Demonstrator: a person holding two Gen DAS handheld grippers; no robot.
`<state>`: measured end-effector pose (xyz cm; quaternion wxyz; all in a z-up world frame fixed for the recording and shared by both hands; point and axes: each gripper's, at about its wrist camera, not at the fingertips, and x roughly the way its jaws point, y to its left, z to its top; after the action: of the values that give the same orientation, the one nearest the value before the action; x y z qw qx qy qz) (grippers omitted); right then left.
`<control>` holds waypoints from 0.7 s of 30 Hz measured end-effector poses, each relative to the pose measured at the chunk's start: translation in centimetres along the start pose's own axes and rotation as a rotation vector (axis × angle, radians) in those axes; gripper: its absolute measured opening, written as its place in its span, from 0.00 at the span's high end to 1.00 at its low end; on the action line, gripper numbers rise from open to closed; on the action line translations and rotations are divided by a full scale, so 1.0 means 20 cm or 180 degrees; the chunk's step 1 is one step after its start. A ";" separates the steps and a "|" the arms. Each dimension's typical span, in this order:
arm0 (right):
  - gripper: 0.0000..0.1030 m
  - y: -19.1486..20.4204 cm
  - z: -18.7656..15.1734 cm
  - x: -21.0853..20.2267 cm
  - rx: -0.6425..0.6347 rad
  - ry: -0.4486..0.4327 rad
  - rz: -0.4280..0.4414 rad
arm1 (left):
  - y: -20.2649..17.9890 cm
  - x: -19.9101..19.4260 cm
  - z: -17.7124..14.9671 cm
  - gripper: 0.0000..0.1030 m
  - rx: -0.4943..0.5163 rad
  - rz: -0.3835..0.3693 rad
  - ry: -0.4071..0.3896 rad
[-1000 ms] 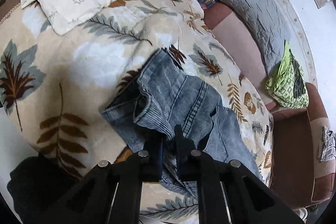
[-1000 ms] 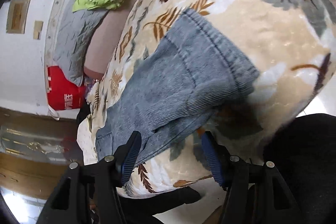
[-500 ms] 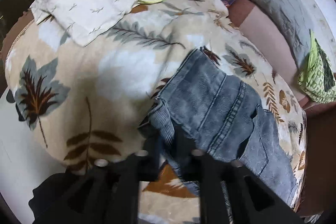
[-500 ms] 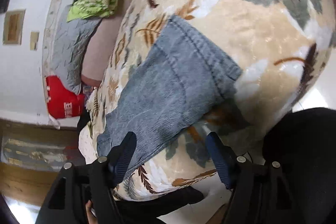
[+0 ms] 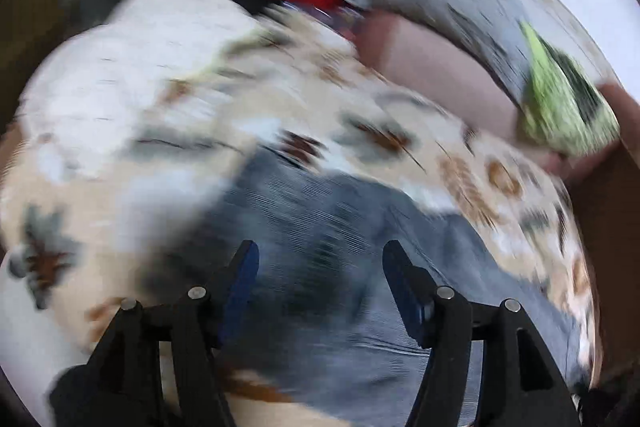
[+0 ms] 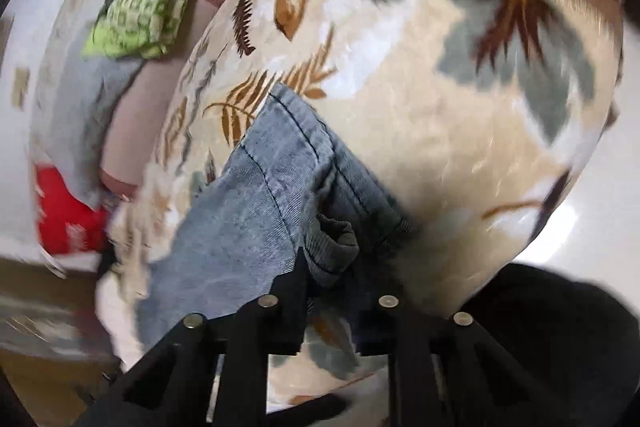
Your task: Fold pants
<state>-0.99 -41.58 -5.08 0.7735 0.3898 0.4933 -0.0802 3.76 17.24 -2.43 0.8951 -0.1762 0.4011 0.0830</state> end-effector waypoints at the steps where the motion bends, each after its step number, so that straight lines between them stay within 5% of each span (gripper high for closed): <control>1: 0.87 0.05 0.01 -0.03 -0.0141 -0.0079 -0.0072 | -0.05 0.05 -0.02 0.37 0.0105 0.0025 0.0037; 4: 0.87 0.28 0.05 -0.19 -0.0662 -0.0470 -0.0231 | -0.10 0.21 -0.10 0.37 0.0249 0.0103 0.0233; 7: 0.87 0.38 0.08 -0.27 -0.0877 -0.0792 -0.0297 | -0.10 0.23 -0.15 0.37 0.0421 0.0194 0.0154; 12: 0.83 0.05 0.07 0.07 -0.0444 0.0076 -0.0698 | -0.08 0.20 -0.14 0.36 0.0348 0.0081 0.0176; 13: 0.80 0.00 0.05 0.09 -0.0368 0.0098 -0.0646 | -0.07 0.19 -0.15 0.36 0.0363 0.0087 0.0191; 16: 0.41 0.04 0.07 -0.02 -0.0472 -0.0124 -0.0767 | -0.08 0.16 -0.14 0.36 0.0397 0.0097 0.0185; 21: 0.39 0.13 0.14 -0.23 -0.0565 -0.0522 -0.0627 | -0.11 0.11 -0.11 0.36 0.0379 0.0022 0.0136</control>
<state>0.00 -42.91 0.62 0.8310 0.2618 0.4695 -0.1433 4.33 14.27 -4.96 0.8949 -0.1229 0.4250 0.0584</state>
